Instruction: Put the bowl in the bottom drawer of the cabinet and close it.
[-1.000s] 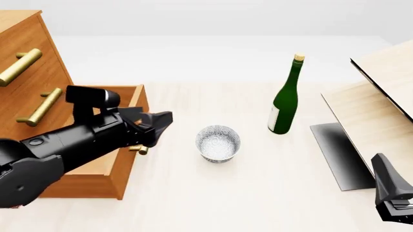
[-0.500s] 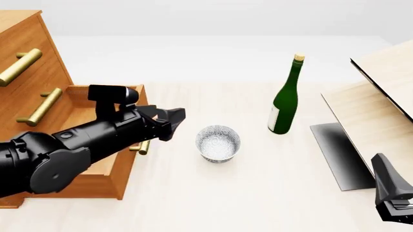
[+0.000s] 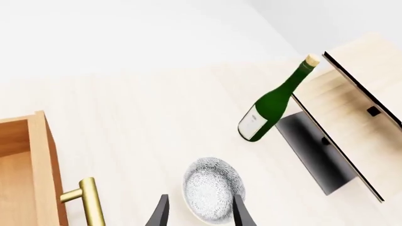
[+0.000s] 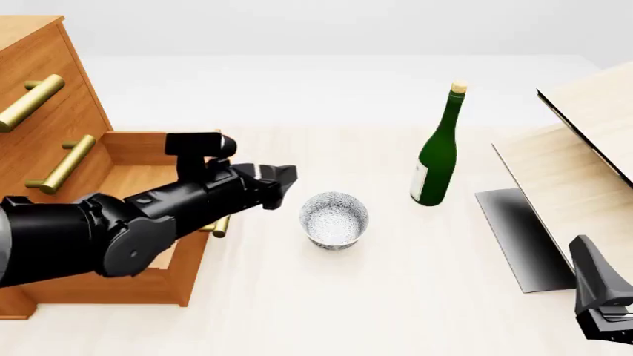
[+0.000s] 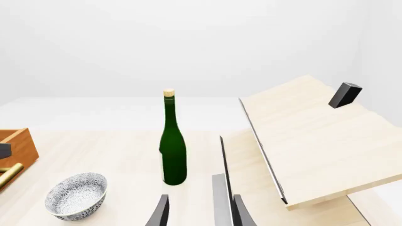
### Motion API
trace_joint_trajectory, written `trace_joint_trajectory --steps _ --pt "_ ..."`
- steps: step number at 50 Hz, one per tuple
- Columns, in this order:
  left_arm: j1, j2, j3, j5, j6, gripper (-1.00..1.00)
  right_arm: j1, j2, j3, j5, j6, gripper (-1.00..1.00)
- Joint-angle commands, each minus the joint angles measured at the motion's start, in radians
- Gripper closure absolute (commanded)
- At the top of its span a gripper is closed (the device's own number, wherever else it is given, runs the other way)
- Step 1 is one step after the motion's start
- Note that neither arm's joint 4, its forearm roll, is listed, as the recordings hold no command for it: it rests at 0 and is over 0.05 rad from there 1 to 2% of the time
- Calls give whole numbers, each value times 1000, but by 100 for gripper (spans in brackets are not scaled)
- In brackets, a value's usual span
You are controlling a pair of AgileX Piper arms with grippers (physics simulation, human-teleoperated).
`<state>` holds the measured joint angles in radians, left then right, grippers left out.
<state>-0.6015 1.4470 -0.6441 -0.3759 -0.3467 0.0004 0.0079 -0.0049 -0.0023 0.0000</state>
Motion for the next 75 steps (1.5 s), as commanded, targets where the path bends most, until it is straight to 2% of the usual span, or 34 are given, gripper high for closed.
trace_joint_trajectory --steps 1,14,41,56,61,69,70,72,73,75 --pt "11 65 -31 -35 -28 -100 0 -1 1 0 0 -100" --pt "25 160 -64 -72 -51 -100 0 -1 1 0 0 -100" --pt "18 286 -139 -79 -90 -100 0 -1 1 0 0 -100" --pt "-13 348 -168 -96 -145 -100 0 -1 1 0 0 -100" --pt "-33 377 -167 -114 -182 -100 0 -1 1 0 0 -100" --pt "-34 414 -182 -119 -199 -100 0 -1 1 0 0 -100" --pt "-39 425 -181 -124 -219 -100 0 -1 1 0 0 -100" --pt "-29 432 -194 -114 -200 -100 0 -1 1 0 0 -100" --pt "-33 443 -193 -119 -220 -100 0 -1 1 0 0 -100" --pt "-29 445 -198 -117 -211 -100 0 -1 1 0 0 -100"
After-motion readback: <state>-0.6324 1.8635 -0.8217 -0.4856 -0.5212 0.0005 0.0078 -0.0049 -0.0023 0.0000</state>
